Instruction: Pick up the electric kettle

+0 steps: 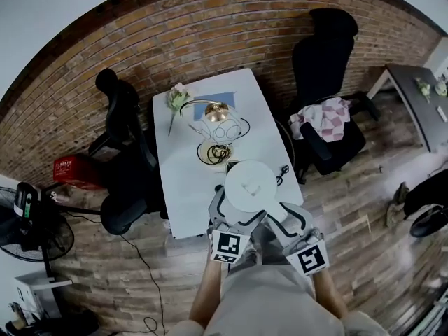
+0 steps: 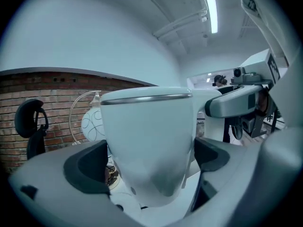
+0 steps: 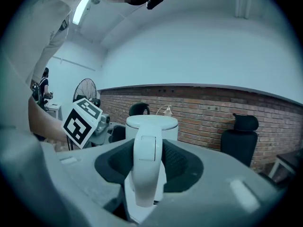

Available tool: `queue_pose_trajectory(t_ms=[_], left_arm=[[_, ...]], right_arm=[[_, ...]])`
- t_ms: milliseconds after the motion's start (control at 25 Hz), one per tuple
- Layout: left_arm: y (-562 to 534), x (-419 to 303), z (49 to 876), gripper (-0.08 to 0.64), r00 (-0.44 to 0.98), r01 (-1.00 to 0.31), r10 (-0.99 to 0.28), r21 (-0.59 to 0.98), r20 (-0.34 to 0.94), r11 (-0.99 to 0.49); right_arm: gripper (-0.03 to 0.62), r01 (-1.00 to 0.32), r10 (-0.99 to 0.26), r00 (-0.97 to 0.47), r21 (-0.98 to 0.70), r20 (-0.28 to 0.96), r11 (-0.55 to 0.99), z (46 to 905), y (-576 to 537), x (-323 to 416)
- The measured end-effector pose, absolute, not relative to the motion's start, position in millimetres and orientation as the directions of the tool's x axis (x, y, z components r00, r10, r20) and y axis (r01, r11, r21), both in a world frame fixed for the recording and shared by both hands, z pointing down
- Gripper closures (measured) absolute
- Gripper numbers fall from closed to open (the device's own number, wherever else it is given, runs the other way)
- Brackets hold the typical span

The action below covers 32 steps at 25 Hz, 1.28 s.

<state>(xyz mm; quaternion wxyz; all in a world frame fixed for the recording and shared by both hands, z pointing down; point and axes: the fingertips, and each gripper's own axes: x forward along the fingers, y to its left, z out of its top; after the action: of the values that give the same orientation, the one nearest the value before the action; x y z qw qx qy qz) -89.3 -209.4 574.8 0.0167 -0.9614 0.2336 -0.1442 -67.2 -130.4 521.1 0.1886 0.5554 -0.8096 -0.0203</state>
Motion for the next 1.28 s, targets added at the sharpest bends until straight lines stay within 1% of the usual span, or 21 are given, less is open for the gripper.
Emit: queue_pose_trajectory(t_ms=[320,600,800,880,960,1000,1120,1200,1240,1280], left_arm=[[-182.5,-40.7,568.2,-0.005,0.904,-0.320,-0.332,-0.090,0.269,-0.943],[-157.9,9.8,566.3,-0.005,0.930,-0.223,-0.240,-0.090,0.278,-0.971],[-139.9,41.1,567.1,-0.005,0.942,-0.162,-0.180,-0.086,0.285,-0.983],[-133.0,51.0,567.5,-0.005,0.945,-0.133,-0.153,-0.088,0.288,-0.987],[-127.1,61.0,568.0,-0.005,0.948,-0.107,-0.128,-0.090,0.290,-0.990],[-124.4,66.0,568.1,-0.005,0.950,-0.094,-0.117,-0.090,0.290,-0.991],[-115.2,80.9,567.8,-0.005,0.954,-0.054,-0.077,-0.088,0.289,-0.995],[-107.8,89.8,567.8,-0.005,0.955,-0.024,-0.050,-0.091,0.291,-0.996],[-104.1,93.7,567.9,-0.005,0.956,-0.011,-0.037,-0.092,0.291,-0.996],[-100.6,97.2,568.0,-0.005,0.956,0.001,-0.026,-0.092,0.291,-0.996]], right_arm=[[0.430,-0.933,-0.938,-0.190,0.243,0.289,0.264,515.9,-102.5,-30.8],[0.430,-0.958,-0.952,-0.100,0.230,0.289,0.170,514.0,-78.2,12.3],[0.430,-0.968,-0.949,-0.041,0.225,0.311,0.115,516.9,-59.7,38.8],[0.430,-0.975,-0.963,-0.016,0.211,0.269,0.075,511.4,-55.0,47.0],[0.430,-0.986,-0.988,0.018,0.165,0.152,0.007,496.2,-54.5,55.8],[0.430,-0.988,-0.990,0.032,0.156,0.135,-0.011,494.2,-52.7,59.8],[0.430,-0.979,-0.969,0.061,0.201,0.240,-0.012,508.0,-39.4,70.4],[0.430,-0.983,-0.983,0.100,0.167,0.155,-0.074,496.8,-35.8,78.1],[0.430,-0.983,-0.984,0.116,0.157,0.134,-0.094,494.3,-33.2,81.3],[0.429,-0.981,-0.980,0.124,0.166,0.157,-0.097,497.5,-29.0,83.6]])
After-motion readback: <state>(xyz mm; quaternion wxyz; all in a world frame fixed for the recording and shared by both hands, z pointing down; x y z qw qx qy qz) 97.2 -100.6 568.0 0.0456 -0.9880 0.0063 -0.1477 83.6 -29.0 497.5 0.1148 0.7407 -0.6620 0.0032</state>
